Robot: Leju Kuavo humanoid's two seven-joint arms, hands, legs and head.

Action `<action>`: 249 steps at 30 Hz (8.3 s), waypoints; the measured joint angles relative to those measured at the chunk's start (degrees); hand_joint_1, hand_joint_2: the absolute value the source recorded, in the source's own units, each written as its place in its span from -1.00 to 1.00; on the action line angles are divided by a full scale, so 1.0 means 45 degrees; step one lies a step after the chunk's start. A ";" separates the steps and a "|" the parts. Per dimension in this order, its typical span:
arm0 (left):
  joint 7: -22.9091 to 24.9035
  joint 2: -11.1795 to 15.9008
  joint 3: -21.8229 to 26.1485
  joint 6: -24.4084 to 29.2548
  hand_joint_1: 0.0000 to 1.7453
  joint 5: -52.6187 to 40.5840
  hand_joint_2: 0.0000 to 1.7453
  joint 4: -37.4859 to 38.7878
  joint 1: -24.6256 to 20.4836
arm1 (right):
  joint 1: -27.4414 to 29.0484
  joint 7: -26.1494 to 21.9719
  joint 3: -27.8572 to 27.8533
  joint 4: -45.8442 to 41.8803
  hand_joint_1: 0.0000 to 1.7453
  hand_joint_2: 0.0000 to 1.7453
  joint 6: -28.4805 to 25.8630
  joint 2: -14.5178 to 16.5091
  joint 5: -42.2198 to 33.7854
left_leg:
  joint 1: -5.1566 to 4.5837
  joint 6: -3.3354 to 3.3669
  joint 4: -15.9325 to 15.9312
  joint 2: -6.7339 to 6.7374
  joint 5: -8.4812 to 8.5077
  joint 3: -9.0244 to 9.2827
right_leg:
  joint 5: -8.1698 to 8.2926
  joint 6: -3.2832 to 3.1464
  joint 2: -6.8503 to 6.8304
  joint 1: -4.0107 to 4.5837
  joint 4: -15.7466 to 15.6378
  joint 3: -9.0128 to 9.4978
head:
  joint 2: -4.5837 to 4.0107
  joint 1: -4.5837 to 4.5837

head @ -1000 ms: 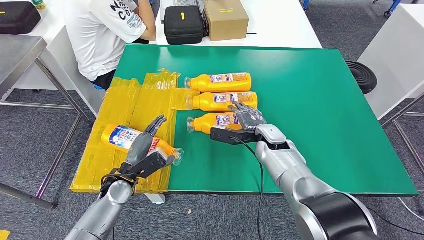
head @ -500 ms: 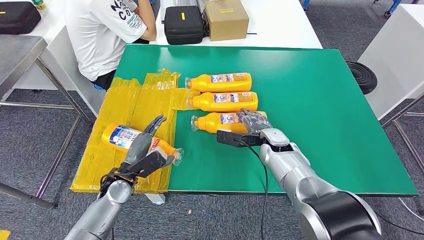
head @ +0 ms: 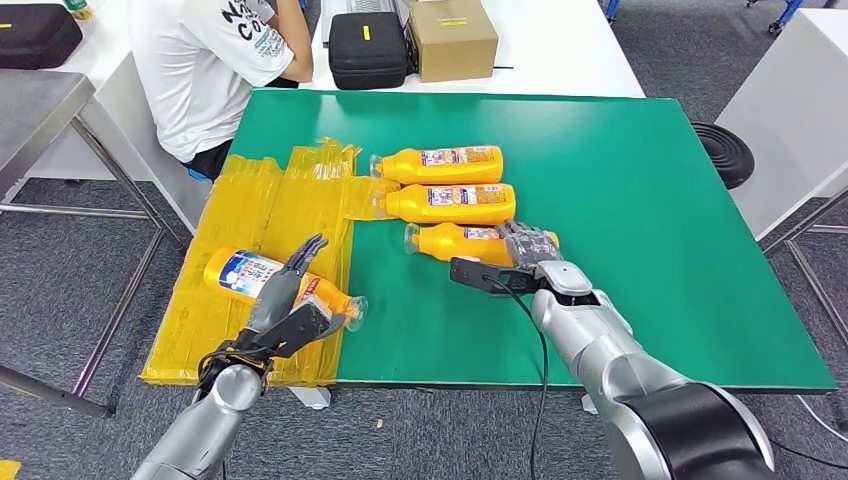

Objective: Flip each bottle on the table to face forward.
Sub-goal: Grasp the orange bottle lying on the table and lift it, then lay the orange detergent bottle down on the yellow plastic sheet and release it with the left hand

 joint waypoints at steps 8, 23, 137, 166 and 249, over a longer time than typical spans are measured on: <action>0.0049 0.0000 0.0000 -0.0012 -1.00 -0.0002 1.00 0.0000 0.0004 | -0.0110 -0.1483 -0.0579 0.0027 -1.00 1.00 0.0739 0.0235 -0.0953 | 0.0000 -0.0001 0.0000 0.0009 0.0000 0.0007 | 0.0002 0.0000 0.0004 0.0007 0.0002 0.0001 | 0.0000 -0.0001; 0.0114 0.0000 0.0103 0.0035 -1.00 -0.0093 1.00 0.0000 0.0042 | -0.0149 -0.2144 -0.0852 0.0007 -1.00 1.00 0.0572 0.0710 -0.1408 | 0.0001 -0.0001 0.0000 0.0001 0.0001 -0.0004 | 0.0001 0.0001 0.0001 0.0003 0.0002 -0.0001 | 0.0000 -0.0002; -0.0832 -0.0622 0.1973 -0.5078 -1.00 1.1633 -1.00 -0.1990 0.1961 | 0.3677 -0.7492 -0.1804 -0.3621 1.00 1.00 -0.3146 0.2208 -0.6664 | 0.0018 -0.0006 -0.0003 0.0007 -0.0004 -0.0018 | -0.0005 -0.0005 0.0005 0.0016 -0.0002 -0.0027 | 0.0000 0.0000; -0.0885 -0.0631 0.0296 -0.6574 -1.00 1.1460 -1.00 -0.1617 0.1468 | 0.4740 -0.7512 0.1194 -0.3965 1.00 1.00 -0.0629 0.3160 -0.7976 | 0.0019 -0.0006 -0.0003 0.0004 -0.0004 -0.0023 | -0.0007 -0.0008 0.0002 0.0014 -0.0002 -0.0030 | 0.0000 0.0002; -0.0231 -0.0098 -0.0130 -1.0071 -1.00 1.2730 1.00 -0.0429 0.0364 | 0.4284 -0.7182 0.1522 -0.2925 1.00 1.00 0.1172 0.3405 -0.9789 | 0.0019 -0.0007 -0.0002 0.0011 -0.0004 -0.0022 | -0.0006 -0.0008 0.0006 0.0014 -0.0003 -0.0042 | 0.0000 0.0001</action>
